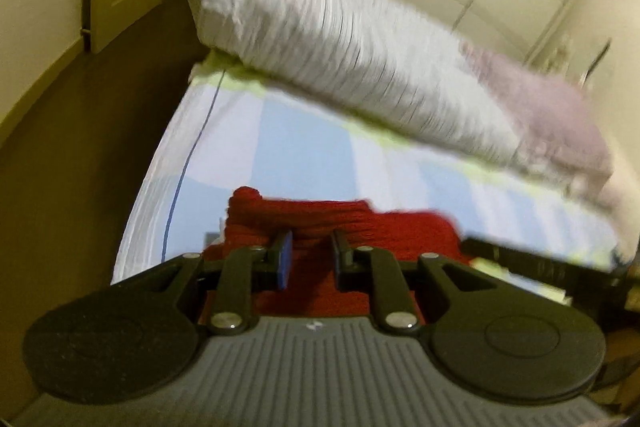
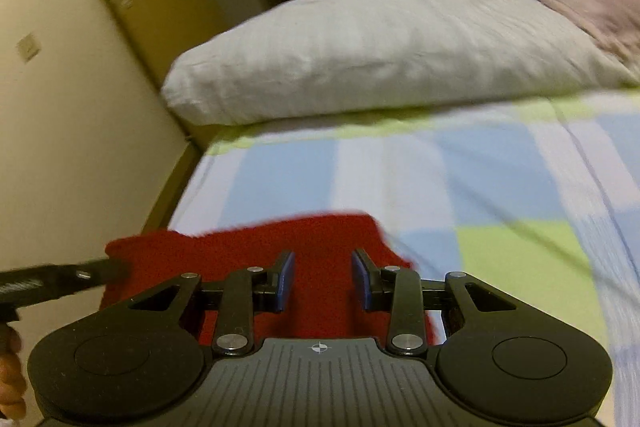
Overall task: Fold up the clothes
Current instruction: 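Lower the red sweater onto the light-blue cloth with both grippers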
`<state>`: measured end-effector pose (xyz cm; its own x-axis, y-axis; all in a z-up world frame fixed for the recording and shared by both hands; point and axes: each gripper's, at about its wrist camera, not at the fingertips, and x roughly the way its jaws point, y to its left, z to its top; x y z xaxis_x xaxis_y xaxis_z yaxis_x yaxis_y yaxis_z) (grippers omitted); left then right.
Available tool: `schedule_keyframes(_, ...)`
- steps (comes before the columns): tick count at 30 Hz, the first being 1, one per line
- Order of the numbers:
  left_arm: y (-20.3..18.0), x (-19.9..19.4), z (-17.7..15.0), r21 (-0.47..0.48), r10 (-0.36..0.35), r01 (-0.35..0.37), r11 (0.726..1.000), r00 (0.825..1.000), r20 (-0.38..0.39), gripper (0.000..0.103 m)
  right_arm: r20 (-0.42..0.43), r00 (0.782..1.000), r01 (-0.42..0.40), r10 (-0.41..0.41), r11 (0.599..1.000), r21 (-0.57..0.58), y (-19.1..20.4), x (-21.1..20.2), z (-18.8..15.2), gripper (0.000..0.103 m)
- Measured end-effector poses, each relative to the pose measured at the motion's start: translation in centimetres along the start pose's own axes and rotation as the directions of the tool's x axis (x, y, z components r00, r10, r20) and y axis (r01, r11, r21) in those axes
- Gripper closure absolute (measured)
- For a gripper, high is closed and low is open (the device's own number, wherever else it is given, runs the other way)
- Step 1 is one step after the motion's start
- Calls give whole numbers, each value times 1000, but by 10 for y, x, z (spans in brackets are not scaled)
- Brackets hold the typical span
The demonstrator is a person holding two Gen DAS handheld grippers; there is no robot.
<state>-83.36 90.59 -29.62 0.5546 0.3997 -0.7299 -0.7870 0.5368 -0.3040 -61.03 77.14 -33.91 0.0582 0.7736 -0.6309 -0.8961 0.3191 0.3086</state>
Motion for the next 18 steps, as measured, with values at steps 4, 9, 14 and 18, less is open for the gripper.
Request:
schedule_keyframes(4, -5, 40, -5, 116, 92, -83, 990, 993, -79, 88, -141, 984, 83, -107, 982, -169, 15, 59, -9, 68)
schedule_keyframes(9, 1, 40, 3, 107, 79, -70, 992, 993, -86, 88, -198, 970, 115, -140, 985, -132, 10, 53, -8, 68)
schedule_keyframes(14, -9, -22, -7, 92, 35, -32, 995, 999, -34, 92, -217, 974, 59, -58, 998, 2, -8, -7, 2, 68)
schedule_keyframes(18, -30, -65, -35, 104, -33, 39, 994, 998, -59, 92, -220, 975, -22, 27, 999, 25, 1, -58, -9, 68)
